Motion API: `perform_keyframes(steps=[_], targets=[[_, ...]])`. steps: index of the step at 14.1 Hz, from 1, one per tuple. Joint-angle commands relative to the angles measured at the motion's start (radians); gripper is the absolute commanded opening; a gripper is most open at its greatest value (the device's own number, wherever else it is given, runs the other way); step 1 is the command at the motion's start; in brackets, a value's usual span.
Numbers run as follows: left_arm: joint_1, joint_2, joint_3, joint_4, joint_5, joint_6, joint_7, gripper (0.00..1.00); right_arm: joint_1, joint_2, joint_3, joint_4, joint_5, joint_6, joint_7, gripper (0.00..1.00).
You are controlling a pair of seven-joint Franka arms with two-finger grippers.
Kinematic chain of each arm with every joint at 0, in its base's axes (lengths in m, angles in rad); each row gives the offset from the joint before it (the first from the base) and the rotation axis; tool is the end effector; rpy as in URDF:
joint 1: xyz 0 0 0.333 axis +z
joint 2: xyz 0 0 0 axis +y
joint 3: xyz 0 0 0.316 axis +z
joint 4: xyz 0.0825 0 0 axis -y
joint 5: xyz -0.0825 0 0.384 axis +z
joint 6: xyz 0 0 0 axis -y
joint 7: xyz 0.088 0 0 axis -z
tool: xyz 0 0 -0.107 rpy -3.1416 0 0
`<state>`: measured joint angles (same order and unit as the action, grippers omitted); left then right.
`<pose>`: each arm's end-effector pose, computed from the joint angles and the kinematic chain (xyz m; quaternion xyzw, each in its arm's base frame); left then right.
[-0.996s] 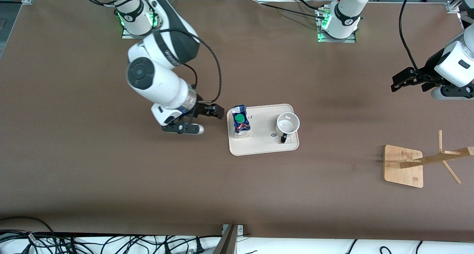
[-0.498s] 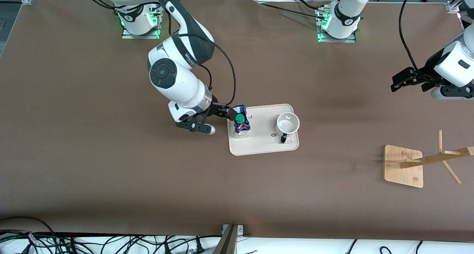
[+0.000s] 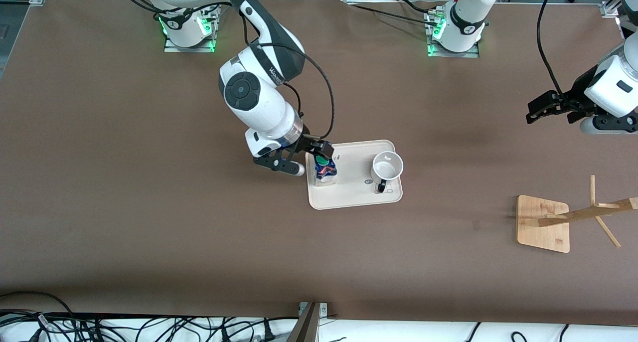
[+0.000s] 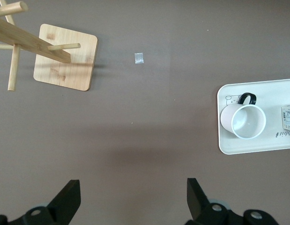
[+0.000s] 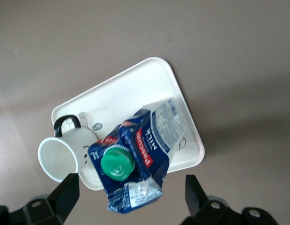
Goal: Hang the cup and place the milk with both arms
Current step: 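Lower the right gripper over the blue milk carton, then close the right gripper on the milk carton's top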
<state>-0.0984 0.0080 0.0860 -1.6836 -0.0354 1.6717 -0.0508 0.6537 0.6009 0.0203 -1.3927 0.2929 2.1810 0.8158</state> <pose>0.5619 -0.0106 0.5753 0.9996 0.0212 -0.0105 0.0169 0.5717 0.4664 0.3776 -0.9763 0.1439 0.0218 0.1600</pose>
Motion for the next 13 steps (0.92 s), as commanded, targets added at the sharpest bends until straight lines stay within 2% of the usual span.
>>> perform_keyframes(steps=[1,7,10,13], targets=[[0.005,-0.005,-0.006,-0.001,0.011,0.000,0.015,1.00,0.030,0.010,-0.011,0.017,0.000,0.010,-0.076,1.00],[0.005,-0.005,-0.006,-0.001,0.011,0.000,0.015,1.00,0.038,0.016,-0.013,0.020,-0.003,0.063,-0.312,1.00],[0.005,-0.005,-0.006,0.001,0.011,0.000,0.015,1.00,0.038,0.028,-0.013,0.020,-0.070,0.063,-0.374,1.00],[0.005,-0.005,-0.006,-0.001,0.011,0.000,0.015,1.00,0.038,0.048,-0.013,0.023,-0.089,0.071,-0.391,1.00]])
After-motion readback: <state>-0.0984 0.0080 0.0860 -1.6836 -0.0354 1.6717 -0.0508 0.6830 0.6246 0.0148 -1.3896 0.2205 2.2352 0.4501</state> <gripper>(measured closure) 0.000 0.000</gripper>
